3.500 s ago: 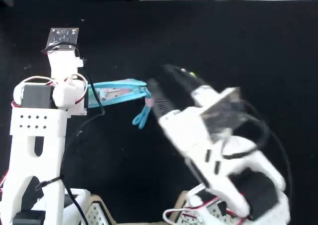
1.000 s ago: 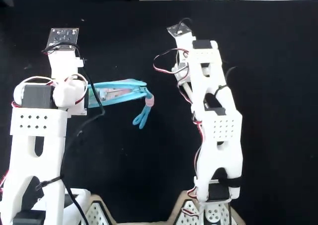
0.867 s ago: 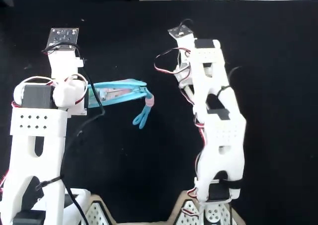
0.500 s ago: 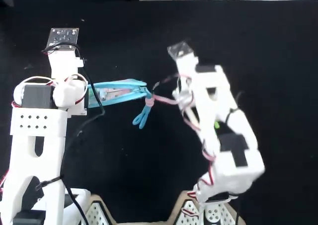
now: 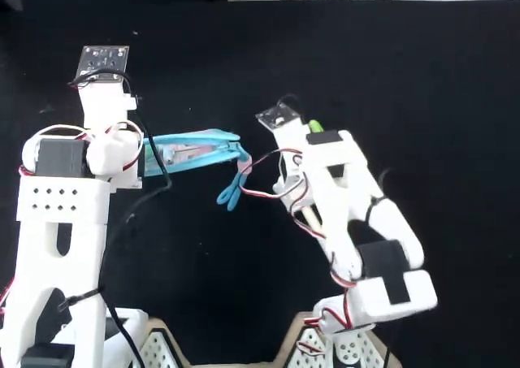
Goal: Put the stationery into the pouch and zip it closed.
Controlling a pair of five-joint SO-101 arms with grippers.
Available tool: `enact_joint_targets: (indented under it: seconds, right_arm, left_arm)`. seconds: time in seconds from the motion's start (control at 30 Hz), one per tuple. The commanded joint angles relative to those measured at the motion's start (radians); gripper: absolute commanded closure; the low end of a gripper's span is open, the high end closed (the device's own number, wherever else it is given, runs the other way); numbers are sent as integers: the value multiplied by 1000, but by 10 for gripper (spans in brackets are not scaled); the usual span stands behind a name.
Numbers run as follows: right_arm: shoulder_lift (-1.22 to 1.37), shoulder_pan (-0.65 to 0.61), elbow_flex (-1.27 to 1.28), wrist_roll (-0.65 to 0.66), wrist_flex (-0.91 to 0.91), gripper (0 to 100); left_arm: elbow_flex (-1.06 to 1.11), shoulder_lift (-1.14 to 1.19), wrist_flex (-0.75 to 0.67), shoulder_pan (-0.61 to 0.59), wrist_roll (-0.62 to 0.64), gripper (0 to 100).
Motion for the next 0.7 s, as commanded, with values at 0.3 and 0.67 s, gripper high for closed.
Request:
enact_joint_targets:
  seconds: [0.3, 0.67]
  right_arm:
    - [114, 17, -119, 3, -8, 984]
    - [-397, 15, -119, 0, 252, 988]
  left_arm:
    - [79, 31, -3, -1, 6, 970]
    - [79, 29, -3, 1, 6, 970]
